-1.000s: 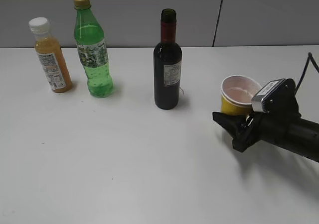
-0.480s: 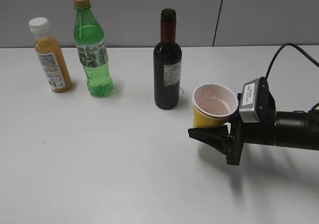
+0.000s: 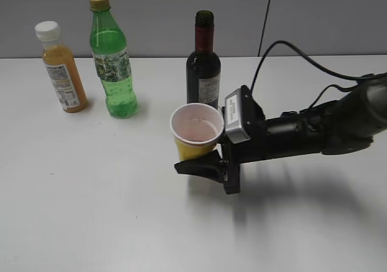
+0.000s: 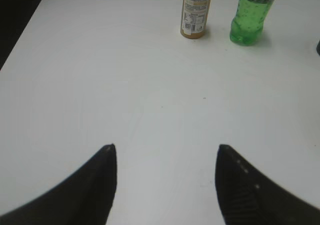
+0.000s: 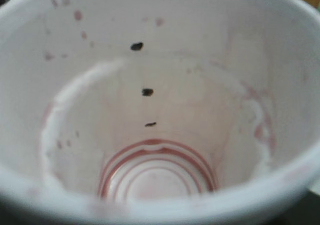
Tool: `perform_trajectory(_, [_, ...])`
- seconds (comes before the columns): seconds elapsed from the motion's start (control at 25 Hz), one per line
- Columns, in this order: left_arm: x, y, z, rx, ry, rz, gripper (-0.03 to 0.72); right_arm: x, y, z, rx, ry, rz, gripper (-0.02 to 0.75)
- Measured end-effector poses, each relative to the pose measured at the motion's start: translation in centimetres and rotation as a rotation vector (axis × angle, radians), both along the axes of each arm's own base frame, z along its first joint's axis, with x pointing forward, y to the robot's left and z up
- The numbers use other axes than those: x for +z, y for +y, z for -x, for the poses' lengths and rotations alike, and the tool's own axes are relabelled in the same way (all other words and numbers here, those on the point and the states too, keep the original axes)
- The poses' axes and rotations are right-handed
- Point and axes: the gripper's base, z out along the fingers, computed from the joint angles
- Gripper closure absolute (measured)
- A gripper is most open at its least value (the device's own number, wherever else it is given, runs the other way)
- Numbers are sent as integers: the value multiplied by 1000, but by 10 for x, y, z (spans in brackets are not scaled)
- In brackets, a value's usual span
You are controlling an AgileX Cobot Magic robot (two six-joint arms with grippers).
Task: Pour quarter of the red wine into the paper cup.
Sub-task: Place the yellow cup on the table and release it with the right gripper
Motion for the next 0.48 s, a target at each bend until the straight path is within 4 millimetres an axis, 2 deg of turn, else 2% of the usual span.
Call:
perform_trajectory(0.24, [0,0,0,0,0,-1,232,-19,42,-5,96,35,6,290])
perform_trajectory(0.48, [0,0,0,0,0,-1,232,-26,52,-13,97,65,0,290])
